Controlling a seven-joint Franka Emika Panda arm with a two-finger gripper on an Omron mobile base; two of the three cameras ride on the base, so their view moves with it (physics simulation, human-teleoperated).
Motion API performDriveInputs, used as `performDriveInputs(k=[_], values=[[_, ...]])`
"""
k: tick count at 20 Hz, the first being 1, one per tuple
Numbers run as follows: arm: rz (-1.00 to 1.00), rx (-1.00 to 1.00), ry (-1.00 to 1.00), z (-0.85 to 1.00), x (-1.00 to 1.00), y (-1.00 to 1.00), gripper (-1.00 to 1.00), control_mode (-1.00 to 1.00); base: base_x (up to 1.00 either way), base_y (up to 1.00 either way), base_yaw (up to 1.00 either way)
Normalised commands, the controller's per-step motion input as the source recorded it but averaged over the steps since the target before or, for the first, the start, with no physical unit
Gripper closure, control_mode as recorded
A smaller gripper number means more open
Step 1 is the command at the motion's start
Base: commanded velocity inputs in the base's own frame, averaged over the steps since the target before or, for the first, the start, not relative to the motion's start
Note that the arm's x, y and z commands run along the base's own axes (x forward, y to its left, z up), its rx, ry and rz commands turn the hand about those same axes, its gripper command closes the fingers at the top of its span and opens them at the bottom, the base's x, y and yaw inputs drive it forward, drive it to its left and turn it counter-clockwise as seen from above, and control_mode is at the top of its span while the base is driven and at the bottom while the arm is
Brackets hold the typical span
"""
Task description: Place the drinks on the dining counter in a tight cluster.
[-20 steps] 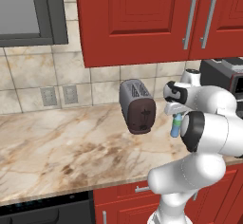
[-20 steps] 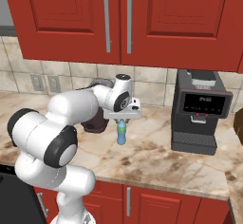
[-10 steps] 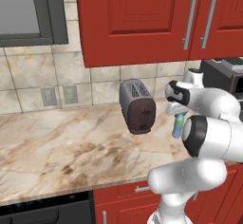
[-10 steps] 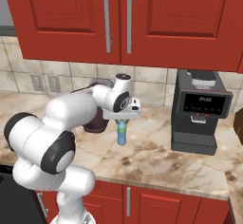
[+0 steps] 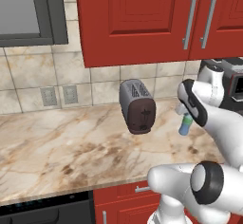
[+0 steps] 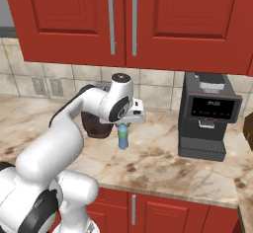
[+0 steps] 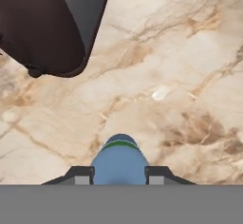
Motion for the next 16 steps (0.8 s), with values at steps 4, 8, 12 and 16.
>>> performDriveInputs(k=[4, 8, 12, 16], values=[[0.01, 0.00, 0.00, 0.76, -0.68, 0.09, 1.00, -1.00, 0.00, 0.00, 0.00], [0.03, 0.00, -0.04, 0.64, -0.69, 0.25, 1.00, -1.00, 0.00, 0.00, 0.00], [0.05, 0.00, -0.05, 0.45, -0.61, 0.37, 1.00, -1.00, 0.00, 0.00, 0.00], [0.04, -0.02, 0.00, 0.13, -0.24, 0.09, 1.00, -1.00, 0.00, 0.00, 0.00]])
